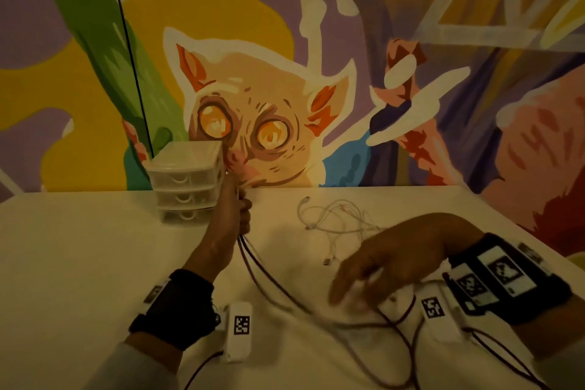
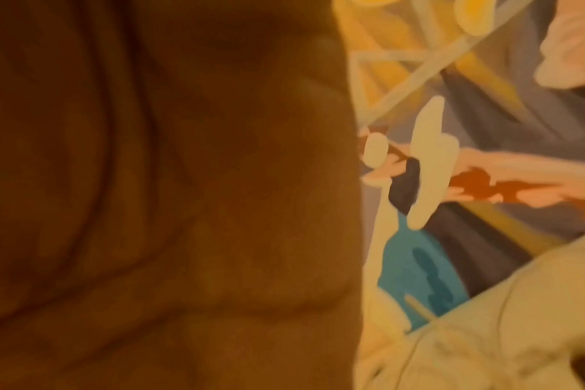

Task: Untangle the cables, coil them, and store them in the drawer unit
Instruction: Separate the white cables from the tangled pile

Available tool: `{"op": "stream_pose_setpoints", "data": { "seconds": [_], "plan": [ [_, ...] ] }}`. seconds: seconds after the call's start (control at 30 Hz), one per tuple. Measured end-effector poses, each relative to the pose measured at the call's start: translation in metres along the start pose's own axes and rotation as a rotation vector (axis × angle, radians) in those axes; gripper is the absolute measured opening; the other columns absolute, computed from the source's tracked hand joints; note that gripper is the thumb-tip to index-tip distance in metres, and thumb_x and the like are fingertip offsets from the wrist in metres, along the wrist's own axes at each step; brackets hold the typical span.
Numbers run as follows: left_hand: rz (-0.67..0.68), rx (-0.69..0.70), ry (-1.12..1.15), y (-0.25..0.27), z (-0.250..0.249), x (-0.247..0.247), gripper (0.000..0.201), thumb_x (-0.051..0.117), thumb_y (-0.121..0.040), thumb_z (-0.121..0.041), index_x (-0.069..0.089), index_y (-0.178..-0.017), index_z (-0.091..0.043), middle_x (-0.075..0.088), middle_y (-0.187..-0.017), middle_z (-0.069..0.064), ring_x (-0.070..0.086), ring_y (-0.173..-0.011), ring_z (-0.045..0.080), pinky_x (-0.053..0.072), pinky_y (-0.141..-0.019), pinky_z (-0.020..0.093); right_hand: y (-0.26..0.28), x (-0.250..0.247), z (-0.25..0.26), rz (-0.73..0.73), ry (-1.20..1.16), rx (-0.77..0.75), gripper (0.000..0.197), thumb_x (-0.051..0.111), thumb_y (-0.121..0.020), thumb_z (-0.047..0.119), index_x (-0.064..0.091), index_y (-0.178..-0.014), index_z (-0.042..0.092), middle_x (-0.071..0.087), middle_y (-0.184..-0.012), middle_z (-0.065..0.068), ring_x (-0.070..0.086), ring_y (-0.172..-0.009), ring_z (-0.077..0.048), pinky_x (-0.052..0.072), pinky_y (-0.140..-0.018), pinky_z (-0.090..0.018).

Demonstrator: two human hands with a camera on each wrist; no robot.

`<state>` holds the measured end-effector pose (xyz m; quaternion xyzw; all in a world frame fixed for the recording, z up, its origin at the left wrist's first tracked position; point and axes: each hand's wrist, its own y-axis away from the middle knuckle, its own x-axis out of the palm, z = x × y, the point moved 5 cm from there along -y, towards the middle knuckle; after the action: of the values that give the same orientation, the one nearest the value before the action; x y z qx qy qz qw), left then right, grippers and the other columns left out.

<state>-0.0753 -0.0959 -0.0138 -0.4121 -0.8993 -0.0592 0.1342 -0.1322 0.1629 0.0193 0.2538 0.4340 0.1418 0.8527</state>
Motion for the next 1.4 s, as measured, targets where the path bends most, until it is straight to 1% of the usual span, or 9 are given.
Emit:
{"op": "stream_pose_setpoints", "data": {
  "seconds": [0.07,0.27,0.43,0.6,0.7,0.8,1.03,1.23,1.4],
  "plan": [
    [0.059,-0.098,0.057,0.001,0.019,0.016,0.042,0.038,-0.107,-0.053,0.051,-0.082,-0.022,0.037,-0.061,-0.007,0.025,-0.041,0.006,0.018,-0.039,0.018,0.008,-0.026,-0.023,-0.286,-0.009,0.071,0.038,0.061,-0.103,0.046,0.064,-0.140,0.039,0.064,-0.142,0.019,0.057,-0.131,0.001,0.046,-0.116,-0.031],
    [0.127,-0.131,0.046,-0.006,0.051,0.026,0.031,0.038,-0.112,-0.030,0.057,-0.092,-0.015,0.040,-0.062,-0.007,0.026,-0.043,0.005,0.022,-0.038,0.019,0.035,-0.082,-0.105,-1.059,-0.160,0.246,0.020,0.059,-0.106,0.028,0.077,-0.115,0.026,0.078,-0.101,0.015,0.071,-0.104,-0.006,0.059,-0.086,-0.025],
    [0.143,-0.028,0.041,-0.014,0.055,0.020,0.026,0.040,-0.112,-0.029,0.057,-0.097,-0.015,0.042,-0.067,-0.007,0.027,-0.049,0.007,0.023,-0.043,0.022,0.018,-0.092,-0.136,-1.272,-0.263,0.214,0.016,0.064,-0.103,0.015,0.075,-0.114,0.020,0.076,-0.098,0.012,0.069,-0.090,0.004,0.050,-0.076,-0.012],
    [0.179,0.002,0.033,-0.013,0.059,0.020,0.029,0.042,-0.112,-0.034,0.061,-0.102,-0.014,0.048,-0.068,-0.007,0.033,-0.051,0.006,0.027,-0.044,0.021,0.014,-0.092,-0.153,-1.380,-0.342,0.212,0.019,0.059,-0.104,0.012,0.076,-0.113,0.014,0.078,-0.099,0.005,0.074,-0.092,-0.011,0.050,-0.067,-0.007],
    [0.210,0.031,-0.001,-0.010,0.061,0.024,0.033,0.042,-0.113,-0.037,0.063,-0.107,-0.012,0.048,-0.071,-0.006,0.034,-0.051,0.005,0.029,-0.045,0.021,-0.002,-0.093,-0.151,-1.363,-0.290,0.224,0.018,0.061,-0.103,0.018,0.077,-0.109,0.019,0.078,-0.096,0.008,0.073,-0.088,-0.007,0.052,-0.074,-0.015],
    [0.194,0.068,-0.026,-0.010,0.062,0.023,0.038,0.042,-0.114,-0.039,0.066,-0.111,-0.009,0.047,-0.074,-0.005,0.034,-0.054,0.006,0.030,-0.046,0.021,-0.046,-0.106,-0.134,-1.150,-0.015,0.233,0.015,0.065,-0.101,0.025,0.078,-0.107,0.023,0.076,-0.101,0.010,0.067,-0.086,-0.002,0.055,-0.081,-0.023],
    [0.116,0.095,-0.008,-0.017,0.065,0.014,0.035,0.045,-0.115,-0.029,0.076,-0.124,-0.017,0.042,-0.082,0.000,0.028,-0.059,0.008,0.028,-0.049,0.021,-0.153,-0.148,-0.140,-0.764,0.359,0.470,0.030,0.063,-0.095,0.039,0.076,-0.110,0.016,0.073,-0.114,-0.008,0.070,-0.102,-0.031,0.059,-0.088,-0.043],
    [0.112,0.117,0.011,-0.020,0.067,0.008,0.027,0.052,-0.112,-0.022,0.071,-0.096,-0.010,0.042,-0.093,0.010,0.032,-0.061,0.010,0.035,-0.051,0.019,-0.196,-0.151,-0.164,-0.763,0.285,0.579,0.057,0.057,-0.090,0.060,0.068,-0.122,0.014,0.069,-0.125,-0.012,0.066,-0.111,-0.033,0.055,-0.091,-0.040],
    [0.111,0.127,0.030,-0.019,0.070,0.004,0.024,0.058,-0.109,-0.017,0.082,-0.109,-0.016,0.050,-0.091,0.005,0.036,-0.067,0.011,0.036,-0.056,0.021,-0.204,-0.148,-0.166,-0.786,0.277,0.620,0.058,0.050,-0.096,0.064,0.063,-0.122,0.014,0.064,-0.125,-0.010,0.064,-0.119,-0.034,0.053,-0.097,-0.041]
  ]
}}
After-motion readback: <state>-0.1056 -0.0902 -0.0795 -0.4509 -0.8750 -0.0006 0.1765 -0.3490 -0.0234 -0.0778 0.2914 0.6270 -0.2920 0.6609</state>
